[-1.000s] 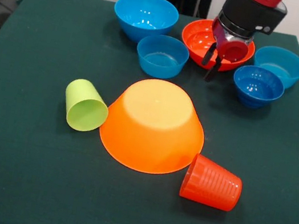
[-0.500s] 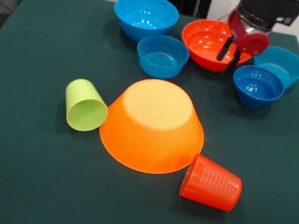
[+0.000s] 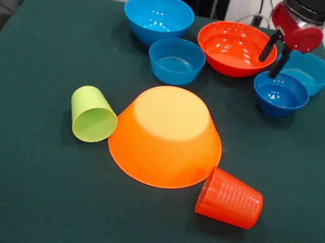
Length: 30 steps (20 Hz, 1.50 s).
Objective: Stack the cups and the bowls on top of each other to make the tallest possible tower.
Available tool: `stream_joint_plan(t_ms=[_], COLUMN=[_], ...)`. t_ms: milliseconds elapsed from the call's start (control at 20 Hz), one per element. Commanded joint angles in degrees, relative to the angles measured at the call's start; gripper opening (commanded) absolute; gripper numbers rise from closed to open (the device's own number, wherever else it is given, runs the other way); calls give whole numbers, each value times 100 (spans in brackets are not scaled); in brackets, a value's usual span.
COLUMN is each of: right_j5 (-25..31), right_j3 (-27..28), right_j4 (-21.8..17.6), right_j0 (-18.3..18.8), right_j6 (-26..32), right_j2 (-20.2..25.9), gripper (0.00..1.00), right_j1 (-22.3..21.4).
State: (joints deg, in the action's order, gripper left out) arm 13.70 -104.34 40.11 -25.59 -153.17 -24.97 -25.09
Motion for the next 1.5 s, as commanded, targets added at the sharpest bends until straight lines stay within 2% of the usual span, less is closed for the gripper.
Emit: stream_joint_plan(t_ms=[50, 250, 750, 1250, 1500], right_j5=[261, -104, -614, -655, -707], right_j3=[-253, -428, -713, -742, -802], right_j4=[-130, -248, -626, -695, -605], right_j0=[165, 400, 869, 771, 649], right_j6=[-725, -521, -264, -475, -641], right_j2=[554, 726, 1013, 1027, 1051], gripper=[100, 100, 100, 100, 100], right_j1=[195, 239, 222, 315, 329])
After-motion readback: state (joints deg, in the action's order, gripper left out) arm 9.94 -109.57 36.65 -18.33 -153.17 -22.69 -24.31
